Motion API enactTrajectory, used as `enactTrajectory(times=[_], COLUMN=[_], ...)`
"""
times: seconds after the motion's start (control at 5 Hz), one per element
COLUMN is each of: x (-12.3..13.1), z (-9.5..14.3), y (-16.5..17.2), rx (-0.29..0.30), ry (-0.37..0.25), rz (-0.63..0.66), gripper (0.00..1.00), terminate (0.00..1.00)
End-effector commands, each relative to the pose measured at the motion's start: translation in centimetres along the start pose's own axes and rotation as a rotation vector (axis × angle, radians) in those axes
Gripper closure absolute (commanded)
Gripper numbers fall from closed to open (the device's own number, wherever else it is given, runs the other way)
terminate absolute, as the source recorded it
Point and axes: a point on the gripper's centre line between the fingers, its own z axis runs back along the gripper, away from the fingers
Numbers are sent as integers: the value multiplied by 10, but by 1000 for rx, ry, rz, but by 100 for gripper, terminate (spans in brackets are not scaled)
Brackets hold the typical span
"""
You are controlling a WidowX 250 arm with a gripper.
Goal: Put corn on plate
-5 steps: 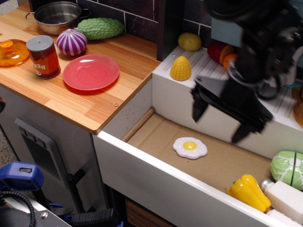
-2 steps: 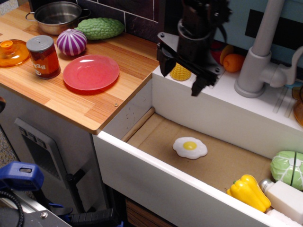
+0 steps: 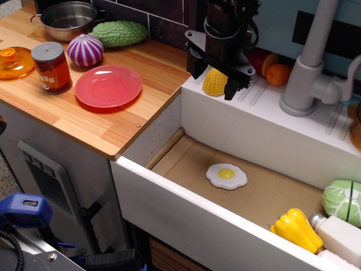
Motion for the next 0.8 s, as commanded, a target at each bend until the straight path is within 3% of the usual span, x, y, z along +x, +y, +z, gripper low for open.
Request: enactTrajectory(times=[0.0, 0.6], x=[30, 19], z=[2, -9], y=[13, 20], rx=[-2, -15], ry=[-81, -112], rz=[-10, -3], gripper=[0, 0], terminate=[0, 0])
